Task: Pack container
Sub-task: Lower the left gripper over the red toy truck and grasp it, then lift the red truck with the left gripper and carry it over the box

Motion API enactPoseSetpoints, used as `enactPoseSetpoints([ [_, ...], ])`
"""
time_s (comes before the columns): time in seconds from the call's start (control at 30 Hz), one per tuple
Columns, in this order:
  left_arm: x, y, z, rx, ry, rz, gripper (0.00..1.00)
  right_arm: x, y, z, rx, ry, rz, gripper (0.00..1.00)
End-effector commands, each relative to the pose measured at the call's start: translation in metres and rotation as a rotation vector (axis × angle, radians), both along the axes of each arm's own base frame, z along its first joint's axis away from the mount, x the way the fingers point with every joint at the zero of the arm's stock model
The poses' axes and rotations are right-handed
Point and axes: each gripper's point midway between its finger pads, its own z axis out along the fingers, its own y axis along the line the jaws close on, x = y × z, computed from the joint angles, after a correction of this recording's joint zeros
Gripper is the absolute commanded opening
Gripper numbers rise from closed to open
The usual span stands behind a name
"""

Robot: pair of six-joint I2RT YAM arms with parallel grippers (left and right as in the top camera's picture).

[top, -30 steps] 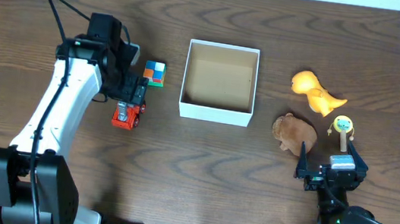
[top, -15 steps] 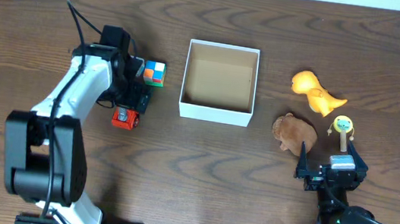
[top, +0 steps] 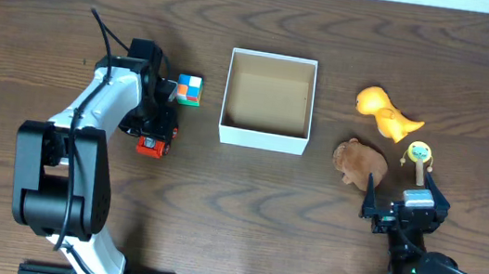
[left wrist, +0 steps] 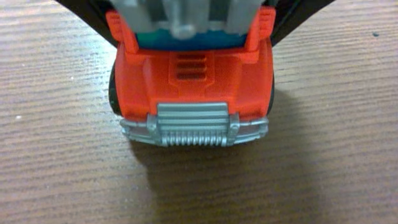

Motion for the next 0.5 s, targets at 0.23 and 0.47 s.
enactPoseSetpoints([
  [0.23, 0.0, -0.001, 0.003, 0.0, 0.01, 0.001, 0.49, 0.0, -0.004, -0.001, 0.018, 0.002, -0.017, 0.99],
  [0.47, 0.014, -0.001, 0.03, -0.003, -0.054, 0.037, 0.47, 0.0, -0.004, -0.001, 0.018, 0.002, -0.017, 0.99],
])
